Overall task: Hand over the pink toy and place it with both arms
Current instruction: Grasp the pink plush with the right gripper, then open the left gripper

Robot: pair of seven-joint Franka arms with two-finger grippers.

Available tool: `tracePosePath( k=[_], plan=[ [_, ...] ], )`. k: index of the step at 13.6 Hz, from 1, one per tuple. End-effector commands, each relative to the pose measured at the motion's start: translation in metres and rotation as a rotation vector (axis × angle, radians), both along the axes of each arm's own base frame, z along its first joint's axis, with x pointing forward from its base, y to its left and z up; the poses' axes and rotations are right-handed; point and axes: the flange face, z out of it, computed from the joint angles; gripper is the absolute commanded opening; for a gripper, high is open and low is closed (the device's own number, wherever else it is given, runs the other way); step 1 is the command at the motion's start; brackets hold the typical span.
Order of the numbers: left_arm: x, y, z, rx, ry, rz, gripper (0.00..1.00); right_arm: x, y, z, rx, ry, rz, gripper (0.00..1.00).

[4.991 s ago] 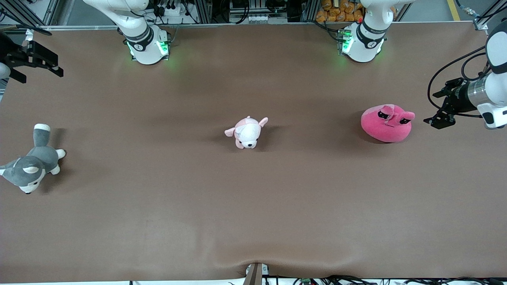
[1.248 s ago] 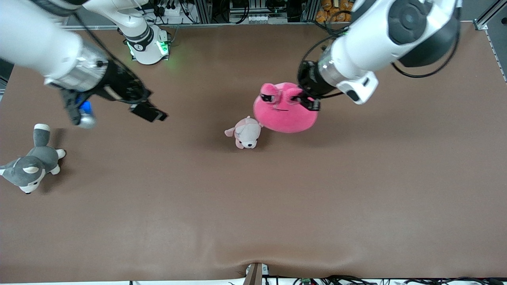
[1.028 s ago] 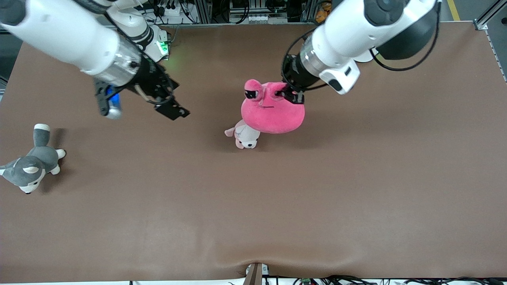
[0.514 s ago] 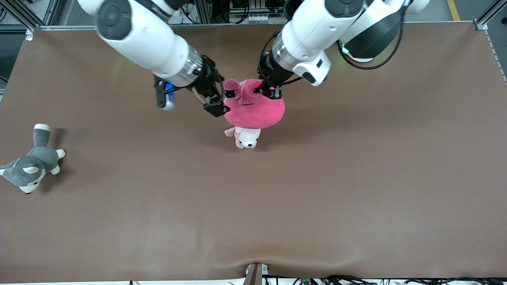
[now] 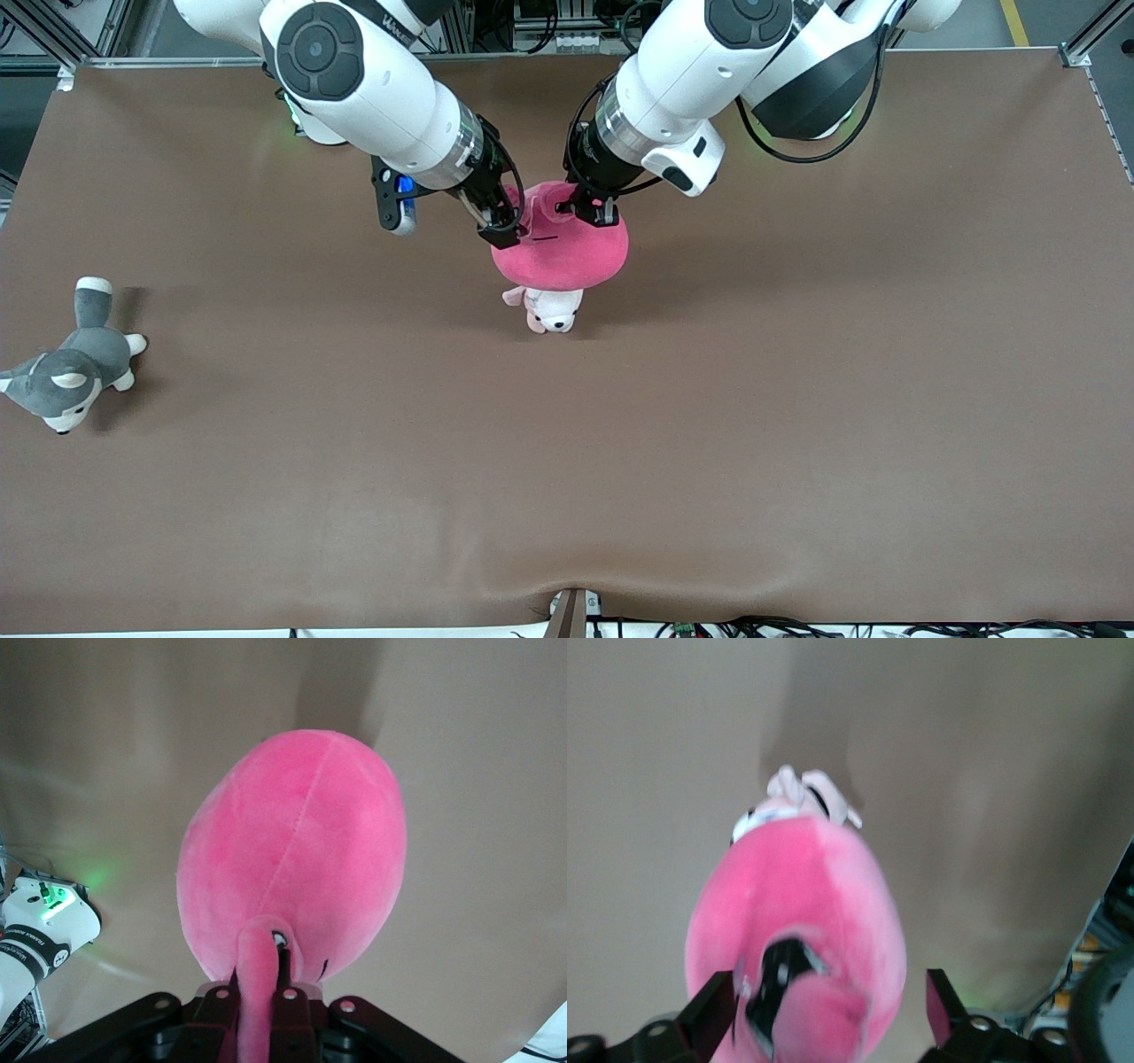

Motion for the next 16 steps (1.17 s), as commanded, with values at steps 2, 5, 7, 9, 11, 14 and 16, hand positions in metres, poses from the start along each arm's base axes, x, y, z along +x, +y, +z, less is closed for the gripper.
tracePosePath(
  k=[2,5,7,9,11,14,16],
  plan=[
    [-0.002,0.000,0.014,-0.014,-0.008,0.020,0.00,0.005,-0.009,0.007,-0.035,-0.026,-0.024,0.00],
    [0.004,0.012,0.020,-0.007,-0.015,0.045,0.74,0.009,-0.009,0.009,-0.021,-0.043,-0.038,0.00],
    [0.008,0.021,0.023,0.026,-0.044,0.053,1.00,0.009,-0.005,0.011,-0.009,-0.059,-0.054,0.00],
    [0.007,0.043,0.049,0.086,-0.143,0.049,1.00,0.012,-0.009,0.011,-0.006,-0.061,-0.061,0.00],
    [0.009,0.054,0.049,0.126,-0.145,0.005,1.00,0.012,-0.009,0.011,-0.008,-0.061,-0.061,0.00],
    [0.022,0.096,0.057,0.190,-0.204,-0.199,1.00,0.019,-0.020,0.012,-0.012,-0.065,-0.066,0.00],
    [0.039,0.143,0.065,0.195,-0.233,-0.347,1.00,0.038,-0.050,0.006,-0.010,-0.065,-0.048,0.00]
  ],
)
